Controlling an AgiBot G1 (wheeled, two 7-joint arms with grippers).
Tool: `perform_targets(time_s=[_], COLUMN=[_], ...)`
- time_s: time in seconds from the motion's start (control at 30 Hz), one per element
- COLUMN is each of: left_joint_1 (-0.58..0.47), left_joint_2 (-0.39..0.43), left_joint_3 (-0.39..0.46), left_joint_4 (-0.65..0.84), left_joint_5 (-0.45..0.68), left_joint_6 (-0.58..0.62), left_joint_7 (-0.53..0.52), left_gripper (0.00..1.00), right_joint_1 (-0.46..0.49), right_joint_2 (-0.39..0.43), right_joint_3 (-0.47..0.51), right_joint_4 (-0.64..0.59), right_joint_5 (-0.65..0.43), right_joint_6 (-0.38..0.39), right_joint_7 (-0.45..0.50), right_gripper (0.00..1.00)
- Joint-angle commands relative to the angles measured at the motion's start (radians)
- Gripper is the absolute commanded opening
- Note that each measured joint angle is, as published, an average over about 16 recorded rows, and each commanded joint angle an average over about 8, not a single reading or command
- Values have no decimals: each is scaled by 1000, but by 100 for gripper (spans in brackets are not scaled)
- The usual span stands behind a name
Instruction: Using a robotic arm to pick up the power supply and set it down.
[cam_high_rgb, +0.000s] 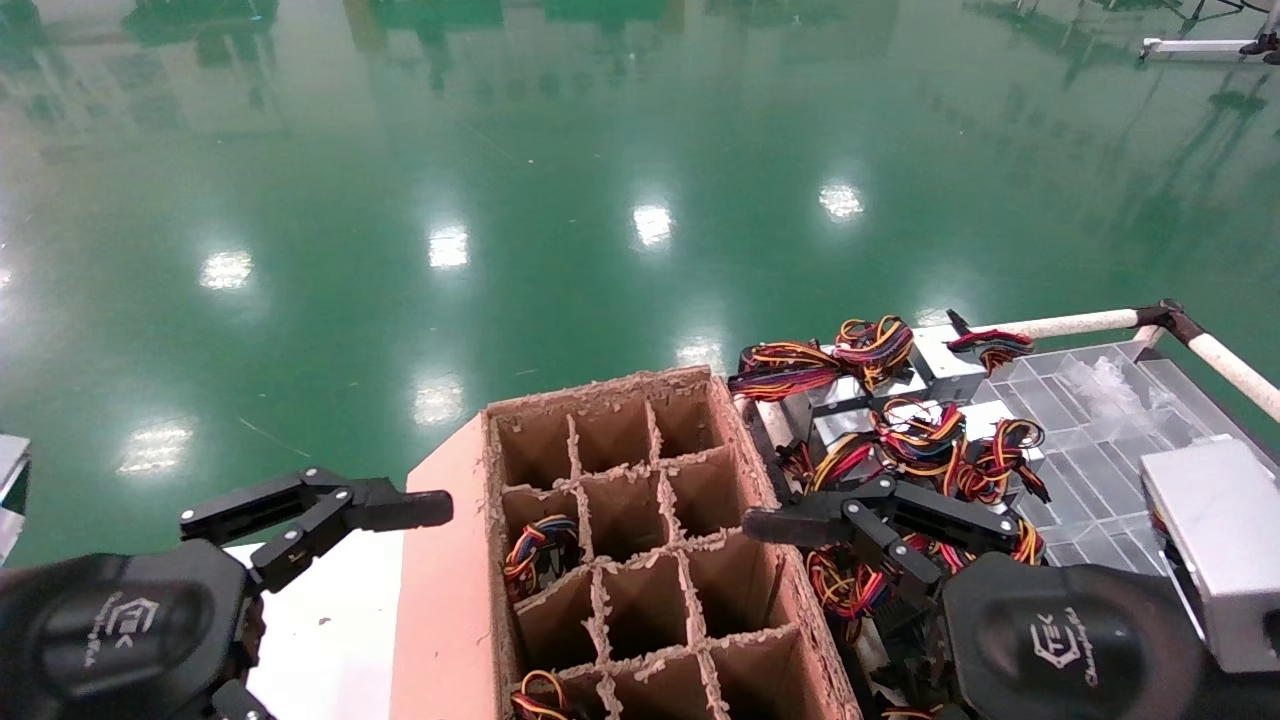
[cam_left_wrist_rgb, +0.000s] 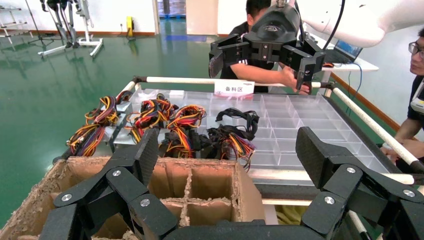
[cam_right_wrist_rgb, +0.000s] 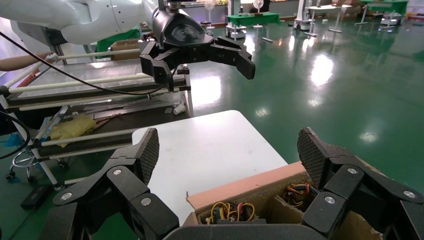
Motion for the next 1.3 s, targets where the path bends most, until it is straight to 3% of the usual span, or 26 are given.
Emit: perform_targets(time_s=[0.03, 1.3], left_joint_1=[0, 0], left_joint_2=[0, 0], left_joint_3=[0, 0], left_joint_4=[0, 0], left_joint_5=[0, 0], left_joint_6=[0, 0], left_joint_7=[0, 0], left_gripper=[100, 100], right_joint_1=[0, 0], right_joint_2=[0, 0], right_joint_3=[0, 0], right_joint_4=[0, 0], right_joint_5=[0, 0], right_joint_6=[0, 0], right_joint_7=[0, 0], right_gripper=[100, 100])
